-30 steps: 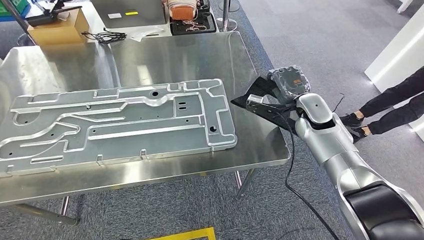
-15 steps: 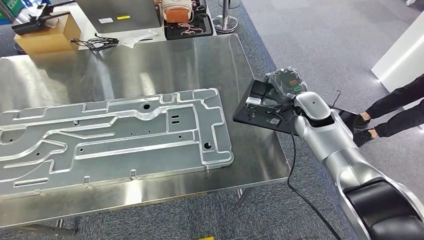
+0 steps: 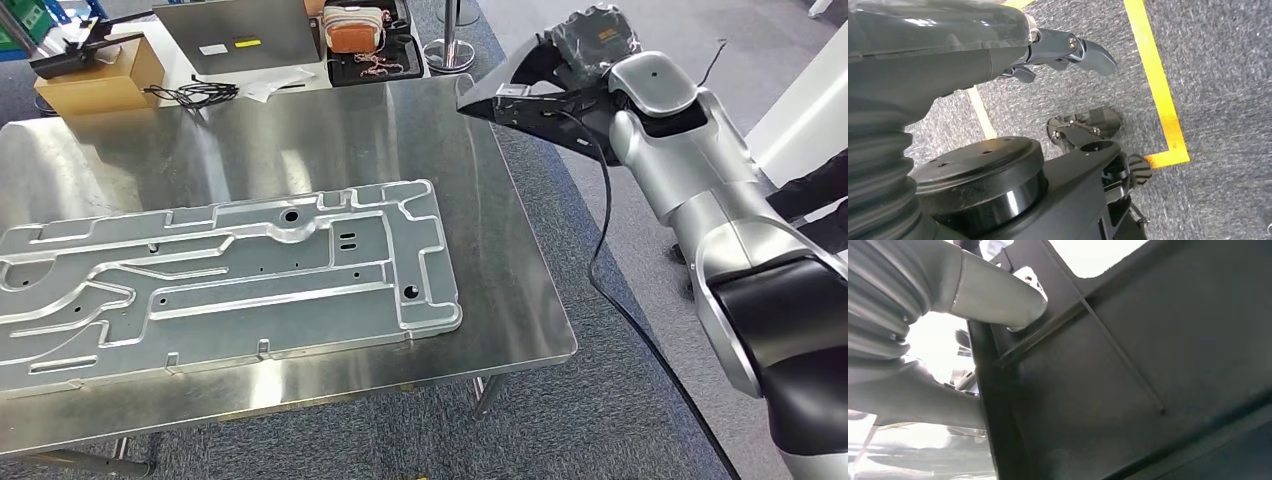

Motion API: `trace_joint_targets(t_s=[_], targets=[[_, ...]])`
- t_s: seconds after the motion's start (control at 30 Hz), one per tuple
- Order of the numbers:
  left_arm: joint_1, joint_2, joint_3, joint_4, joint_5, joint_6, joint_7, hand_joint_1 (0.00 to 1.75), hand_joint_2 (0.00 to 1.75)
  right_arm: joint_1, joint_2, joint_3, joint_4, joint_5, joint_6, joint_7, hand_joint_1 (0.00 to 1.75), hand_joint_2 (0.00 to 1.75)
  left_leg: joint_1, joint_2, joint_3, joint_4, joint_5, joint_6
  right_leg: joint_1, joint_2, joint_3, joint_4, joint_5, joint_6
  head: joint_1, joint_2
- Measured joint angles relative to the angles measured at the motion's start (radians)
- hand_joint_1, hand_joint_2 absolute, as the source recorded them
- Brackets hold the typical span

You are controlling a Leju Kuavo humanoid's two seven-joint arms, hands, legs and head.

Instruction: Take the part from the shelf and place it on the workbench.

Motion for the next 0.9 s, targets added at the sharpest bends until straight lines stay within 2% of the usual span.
trace_joint_targets(t_s=[0.17,0.53,0.67,0.8,0.9], targets=[[-0.002,-0.001,0.0,0.0,0.0,0.009,-0.003,0.0,1.75,-0.045,0.029,0.02,0.033,0.0,0.003,-0.006,1.75,1.75,0.0,0.0,0.001,0.0,0.0,0.0,0.0,0.0,0.001,0.0,0.0,0.0,0.0,0.0],[-0.005,-0.006,0.0,0.0,-0.009,0.018,-0.027,0.0,1.75,-0.076,0.086,0.068,0.091,-0.049,0.004,-0.019,1.75,1.75,0.0,0.0,0.002,0.0,0.0,0.0,0.0,0.0,0.003,-0.001,0.0,0.0,0.0,0.0],[-0.006,-0.007,0.0,0.0,-0.023,0.013,-0.033,0.0,1.75,-0.077,0.146,0.078,0.12,-0.065,-0.009,0.033,1.75,1.75,0.0,0.003,0.003,0.0,-0.001,-0.001,-0.001,0.004,0.003,-0.001,0.0,0.0,0.0,0.0],[-0.014,-0.01,-0.001,0.0,-0.034,0.014,-0.04,0.0,1.75,-0.075,0.231,0.112,0.156,-0.03,-0.027,0.057,1.75,1.75,0.0,0.004,0.004,0.0,-0.001,-0.001,0.0,0.005,0.003,-0.001,0.0,0.0,0.0,0.0],[-0.04,-0.031,-0.001,0.0,-0.027,0.039,-0.004,0.0,1.75,-0.073,0.305,0.138,0.187,-0.01,-0.041,0.077,1.75,1.75,0.0,0.004,0.004,0.0,-0.001,-0.002,0.001,0.005,0.003,-0.001,0.0,0.0,0.0,0.0]])
